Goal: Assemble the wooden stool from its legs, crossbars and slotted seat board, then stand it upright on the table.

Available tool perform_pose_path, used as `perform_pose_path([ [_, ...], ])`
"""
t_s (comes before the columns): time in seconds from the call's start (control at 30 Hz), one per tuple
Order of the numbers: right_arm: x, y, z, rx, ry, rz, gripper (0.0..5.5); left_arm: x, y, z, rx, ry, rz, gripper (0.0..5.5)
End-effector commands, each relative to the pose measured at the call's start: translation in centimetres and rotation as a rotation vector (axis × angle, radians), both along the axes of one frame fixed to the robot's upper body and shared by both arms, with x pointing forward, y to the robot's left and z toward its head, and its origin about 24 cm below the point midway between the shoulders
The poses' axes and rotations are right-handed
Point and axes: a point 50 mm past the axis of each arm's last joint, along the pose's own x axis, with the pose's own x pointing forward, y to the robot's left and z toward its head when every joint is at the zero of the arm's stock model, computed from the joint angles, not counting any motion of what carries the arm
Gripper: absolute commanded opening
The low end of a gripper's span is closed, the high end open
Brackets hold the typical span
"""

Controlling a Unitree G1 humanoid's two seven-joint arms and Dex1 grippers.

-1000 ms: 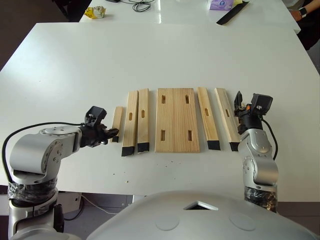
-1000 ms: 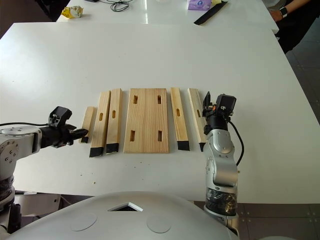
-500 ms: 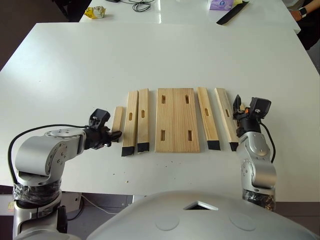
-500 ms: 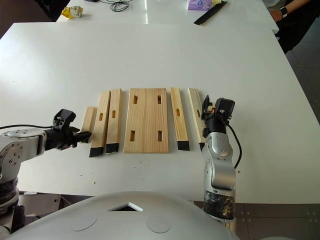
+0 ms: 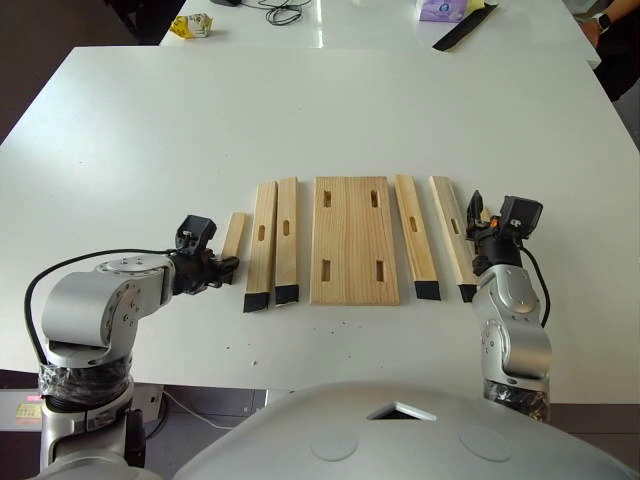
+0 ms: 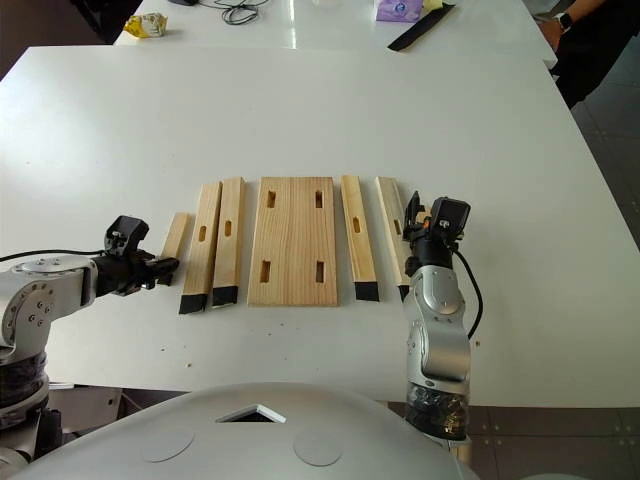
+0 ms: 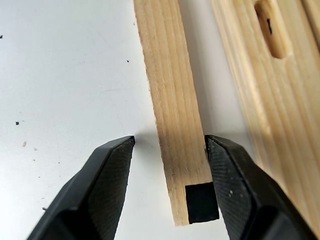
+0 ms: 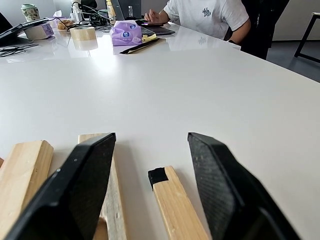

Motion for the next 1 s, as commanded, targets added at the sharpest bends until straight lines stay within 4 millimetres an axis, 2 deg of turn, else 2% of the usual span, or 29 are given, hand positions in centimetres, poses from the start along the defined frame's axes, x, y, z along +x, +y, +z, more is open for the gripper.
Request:
perform_pose_path([
  [0.03, 0.1, 0.1, 0.3, -0.003, -0.012, 0.004, 2.7, -0.7, 0.3, -2.1, -0.009, 0.118, 0.049, 2.62],
  [0.17, 0.3, 0.2, 0.4, -0.005, -0.014, 0.012, 2.7, -1.0, 0.1, -2.6, -0.063, 0.148, 0.045, 2.53],
  [0.43, 0.2, 0.2, 0.4, -0.005, -0.013, 0.016, 2.7, -1.7, 0.2, -3.0, -0.089, 0.181, 0.039, 1.33],
  [0.73, 0.3, 0.1, 0.4, -0.008, -0.013, 0.016, 2.7, -1.0, 0.7, -3.1, -0.07, 0.156, 0.064, 1.33],
  [1.0, 0.7, -0.4, 0.7, -0.02, -0.022, 0.018, 2.7, 2.3, 1.4, -0.3, -0.051, -0.045, 0.089, 1.33],
])
